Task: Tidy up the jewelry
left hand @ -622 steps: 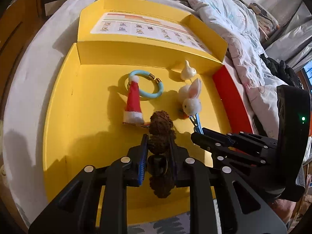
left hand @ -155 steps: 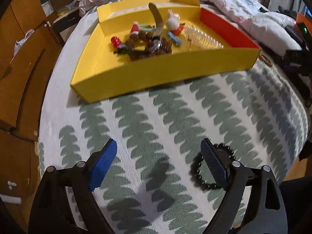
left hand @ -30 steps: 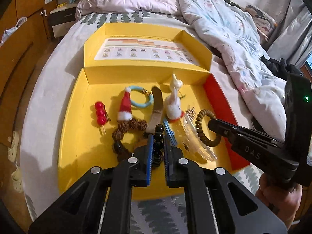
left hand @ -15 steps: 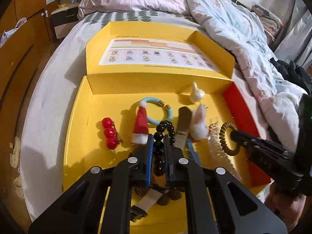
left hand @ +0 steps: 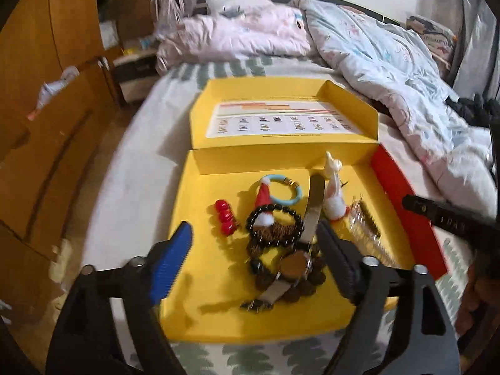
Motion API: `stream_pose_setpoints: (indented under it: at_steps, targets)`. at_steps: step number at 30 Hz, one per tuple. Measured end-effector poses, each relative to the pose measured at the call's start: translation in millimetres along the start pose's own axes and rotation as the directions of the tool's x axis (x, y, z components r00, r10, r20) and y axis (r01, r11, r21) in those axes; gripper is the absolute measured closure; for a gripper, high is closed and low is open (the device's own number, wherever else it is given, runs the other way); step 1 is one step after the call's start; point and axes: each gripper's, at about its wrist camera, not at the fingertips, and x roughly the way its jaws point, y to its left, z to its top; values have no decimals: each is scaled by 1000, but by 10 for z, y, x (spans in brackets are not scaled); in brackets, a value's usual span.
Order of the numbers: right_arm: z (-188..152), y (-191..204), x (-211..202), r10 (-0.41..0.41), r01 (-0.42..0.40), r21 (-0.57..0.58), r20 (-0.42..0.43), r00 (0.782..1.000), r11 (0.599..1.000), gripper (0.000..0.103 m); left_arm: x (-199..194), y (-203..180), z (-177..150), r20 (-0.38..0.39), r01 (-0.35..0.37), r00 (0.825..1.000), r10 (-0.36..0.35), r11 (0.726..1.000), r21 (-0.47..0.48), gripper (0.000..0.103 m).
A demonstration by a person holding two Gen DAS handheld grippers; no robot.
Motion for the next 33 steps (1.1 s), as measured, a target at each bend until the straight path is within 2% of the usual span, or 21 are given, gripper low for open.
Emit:
stream_pose_setpoints:
  at_steps: [1, 4, 6, 12, 17, 22, 25, 30, 33]
  targets:
    - [-29, 24, -27, -9, 9, -4, 3, 1000, 1000, 62, -71, -47, -111, 23, -29, 999, 28, 999, 21, 18]
    - [-164, 133, -127, -7, 8, -32, 25, 1000, 999, 44, -174, -120, -292, 41, -80, 996, 78, 996, 34, 18]
    - [-288, 250, -168, -35, 36, -80, 11, 999, 996, 40, -258, -134, -366, 42, -86, 996, 85, 996, 26, 17]
    - [-698, 483, -399, -97, 107, -183, 67, 993, 977, 33, -645, -65, -609, 128, -129, 983, 135, 990, -53, 12]
    - [-986, 544, -536, -101, 119, -192, 99, 990, 974, 31, -876, -10, -747, 175, -103, 977, 120, 989, -103, 8]
    - [-1223, 591, -615, -125, 148, -202, 126, 984, 968, 31, -995, -60, -814, 212, -111, 969, 126, 991, -81, 6]
    - [-1294, 635, -662, -111, 141, -225, 142, 984, 964, 31, -1016, -77, -865, 213, -103, 970, 115, 992, -71, 6]
    - [-1303, 616, -747, -116, 158, -236, 184, 976, 959, 27, -997, -111, -923, 208, -104, 972, 110, 994, -38, 6]
    - [-1284, 572, -716, -108, 143, -217, 169, 980, 966, 26, -987, -128, -938, 203, -109, 973, 111, 994, -23, 6]
